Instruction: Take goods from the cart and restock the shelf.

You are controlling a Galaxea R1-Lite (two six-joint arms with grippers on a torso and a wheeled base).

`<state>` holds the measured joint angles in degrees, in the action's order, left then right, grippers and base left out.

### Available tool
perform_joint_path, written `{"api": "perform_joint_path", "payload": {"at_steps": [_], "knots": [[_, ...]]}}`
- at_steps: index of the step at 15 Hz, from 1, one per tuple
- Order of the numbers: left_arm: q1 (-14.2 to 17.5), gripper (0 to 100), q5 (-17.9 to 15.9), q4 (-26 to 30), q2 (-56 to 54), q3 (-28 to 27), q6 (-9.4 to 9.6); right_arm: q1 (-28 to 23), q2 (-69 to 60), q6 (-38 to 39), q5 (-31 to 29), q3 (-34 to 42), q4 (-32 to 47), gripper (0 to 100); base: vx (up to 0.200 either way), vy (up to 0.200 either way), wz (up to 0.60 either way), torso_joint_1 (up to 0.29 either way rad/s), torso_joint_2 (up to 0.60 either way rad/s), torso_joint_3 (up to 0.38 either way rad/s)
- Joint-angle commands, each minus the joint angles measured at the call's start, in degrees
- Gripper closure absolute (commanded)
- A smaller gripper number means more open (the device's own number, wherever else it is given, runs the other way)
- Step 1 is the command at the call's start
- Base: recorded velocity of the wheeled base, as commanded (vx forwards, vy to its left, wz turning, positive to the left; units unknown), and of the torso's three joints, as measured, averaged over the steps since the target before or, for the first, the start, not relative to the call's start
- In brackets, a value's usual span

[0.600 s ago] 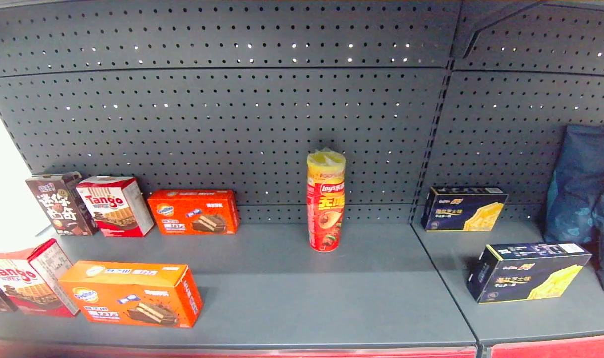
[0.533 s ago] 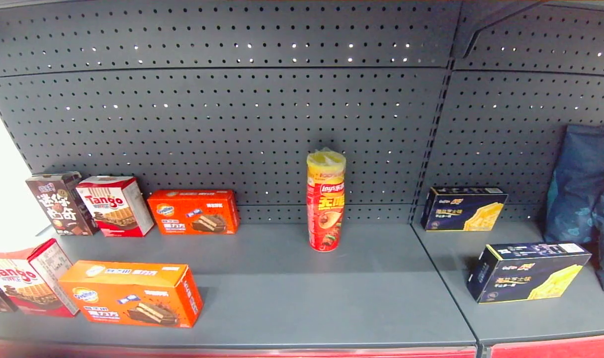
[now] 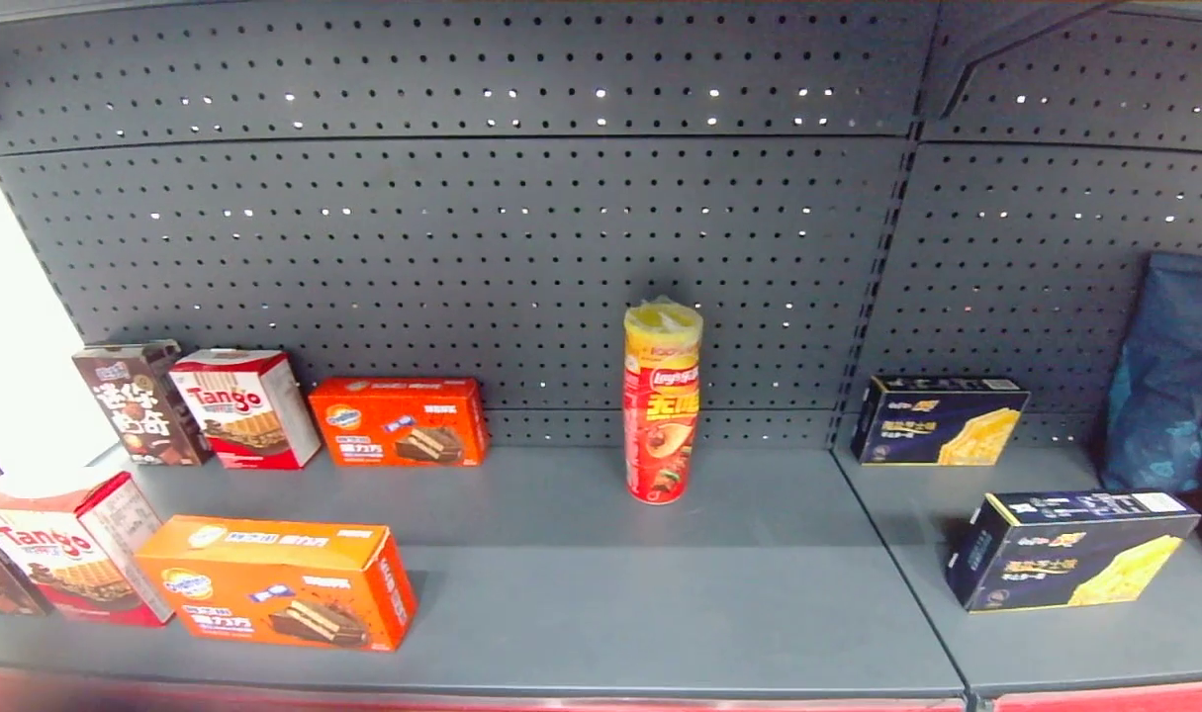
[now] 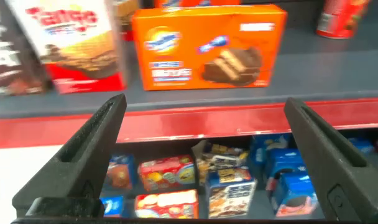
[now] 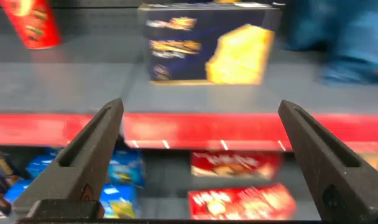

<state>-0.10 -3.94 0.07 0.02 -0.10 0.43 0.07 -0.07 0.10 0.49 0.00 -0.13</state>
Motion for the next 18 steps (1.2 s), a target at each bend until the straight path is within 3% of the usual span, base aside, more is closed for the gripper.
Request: {"api": "perform_joint_path", "payload": {"at_steps": [1,18], "knots": [[0.0,0,0.0,0.0,0.0,0.0,-0.08,0.0,0.1,0.1,0.0,0.0,0.0,0,0.000,0.000,0.60,-0.007,0.00,0.002],[0.0,0,0.2,0.0,0.1,0.1,-0.16,0.0,0.1,0.0,0.0,0.0,0.0,0,0.000,0.000,0.60,0.003,0.00,0.002]]}}
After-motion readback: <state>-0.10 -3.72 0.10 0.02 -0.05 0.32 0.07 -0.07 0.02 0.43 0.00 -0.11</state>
